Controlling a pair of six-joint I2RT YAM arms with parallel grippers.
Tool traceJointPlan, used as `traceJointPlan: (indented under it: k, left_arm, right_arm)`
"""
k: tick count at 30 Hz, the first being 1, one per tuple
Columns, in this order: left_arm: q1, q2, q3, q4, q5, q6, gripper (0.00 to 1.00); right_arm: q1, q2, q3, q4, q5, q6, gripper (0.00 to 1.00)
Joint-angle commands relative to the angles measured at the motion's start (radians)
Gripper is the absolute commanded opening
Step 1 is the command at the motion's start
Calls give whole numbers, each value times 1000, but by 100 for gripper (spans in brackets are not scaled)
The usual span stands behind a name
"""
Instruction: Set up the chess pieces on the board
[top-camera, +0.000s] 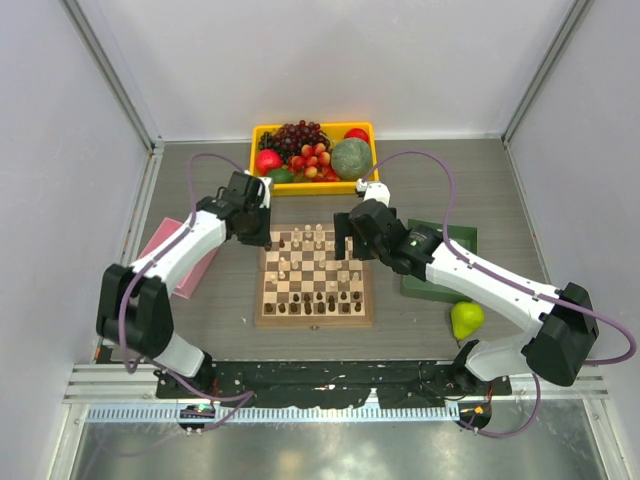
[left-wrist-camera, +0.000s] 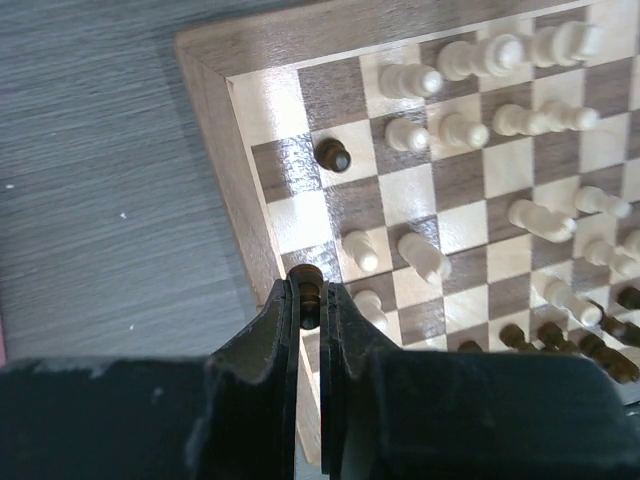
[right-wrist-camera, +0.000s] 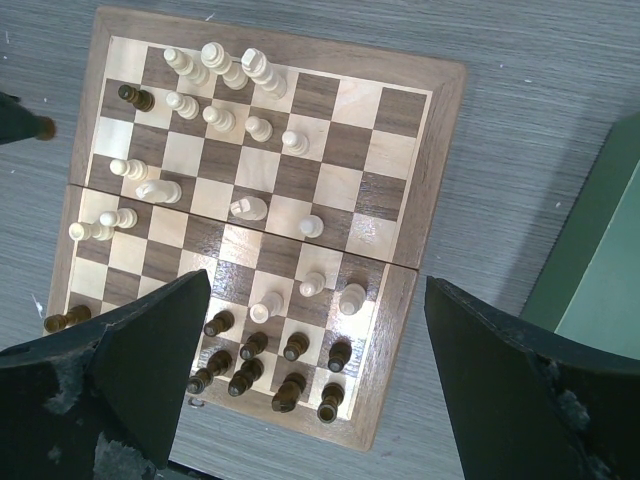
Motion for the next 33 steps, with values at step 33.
traceJointPlan:
  k: [33]
  left_arm:
    - [-273,-178,-207,12,-100,-123,3]
  right_arm:
    - [0,41,20,23,-6,23,95]
